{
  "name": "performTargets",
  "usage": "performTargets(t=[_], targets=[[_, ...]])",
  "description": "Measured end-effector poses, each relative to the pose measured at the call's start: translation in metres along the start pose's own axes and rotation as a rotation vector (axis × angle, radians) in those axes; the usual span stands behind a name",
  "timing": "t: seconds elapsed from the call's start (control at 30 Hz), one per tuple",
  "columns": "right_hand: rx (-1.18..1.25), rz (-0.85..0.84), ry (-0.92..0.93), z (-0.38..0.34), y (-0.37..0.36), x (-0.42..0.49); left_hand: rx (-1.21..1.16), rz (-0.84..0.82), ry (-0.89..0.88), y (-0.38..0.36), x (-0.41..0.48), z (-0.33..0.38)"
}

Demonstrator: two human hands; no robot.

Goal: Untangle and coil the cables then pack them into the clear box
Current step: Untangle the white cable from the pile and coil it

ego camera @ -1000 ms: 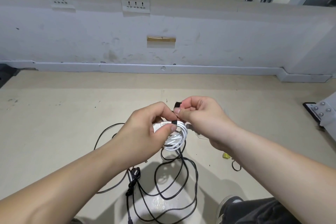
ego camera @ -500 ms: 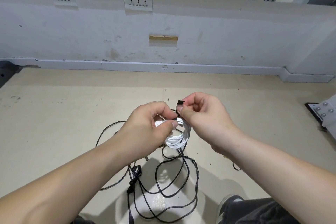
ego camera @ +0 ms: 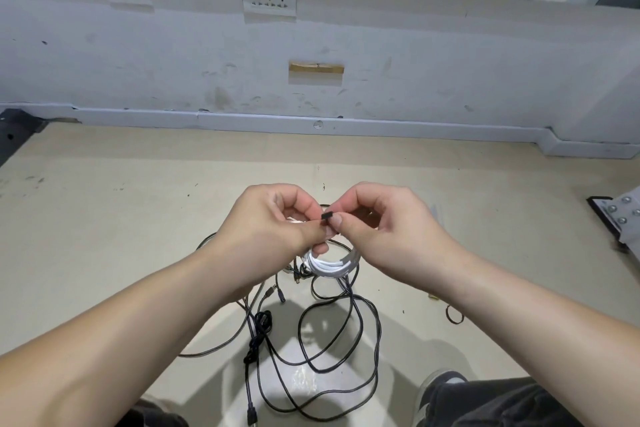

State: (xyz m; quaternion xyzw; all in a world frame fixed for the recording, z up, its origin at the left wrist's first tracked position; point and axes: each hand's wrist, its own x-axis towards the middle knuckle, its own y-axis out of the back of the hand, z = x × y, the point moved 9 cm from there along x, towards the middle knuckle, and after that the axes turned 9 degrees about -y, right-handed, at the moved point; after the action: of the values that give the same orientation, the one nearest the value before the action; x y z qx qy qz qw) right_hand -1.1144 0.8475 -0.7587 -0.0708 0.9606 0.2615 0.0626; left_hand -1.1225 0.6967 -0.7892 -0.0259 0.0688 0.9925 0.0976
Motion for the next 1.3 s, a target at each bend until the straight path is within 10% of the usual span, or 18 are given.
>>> performTargets(t=[0.53,1.1,1.3], targets=[[0.426,-0.219,-0.143,0.013,-0.006,0.01,-0.013,-0.001,-0.052,0.001,-0.002,0.007],[-0.096,-0.1,-0.021,0.017,-0.013,0.008,0.128,-0.052,-0.103,-0.004,-0.002,0.004],[0.06,-0.172,-0.149,0.028,-0.012,0.009,0.076,-0.063,-0.177,-0.008,-0.005,0.013]])
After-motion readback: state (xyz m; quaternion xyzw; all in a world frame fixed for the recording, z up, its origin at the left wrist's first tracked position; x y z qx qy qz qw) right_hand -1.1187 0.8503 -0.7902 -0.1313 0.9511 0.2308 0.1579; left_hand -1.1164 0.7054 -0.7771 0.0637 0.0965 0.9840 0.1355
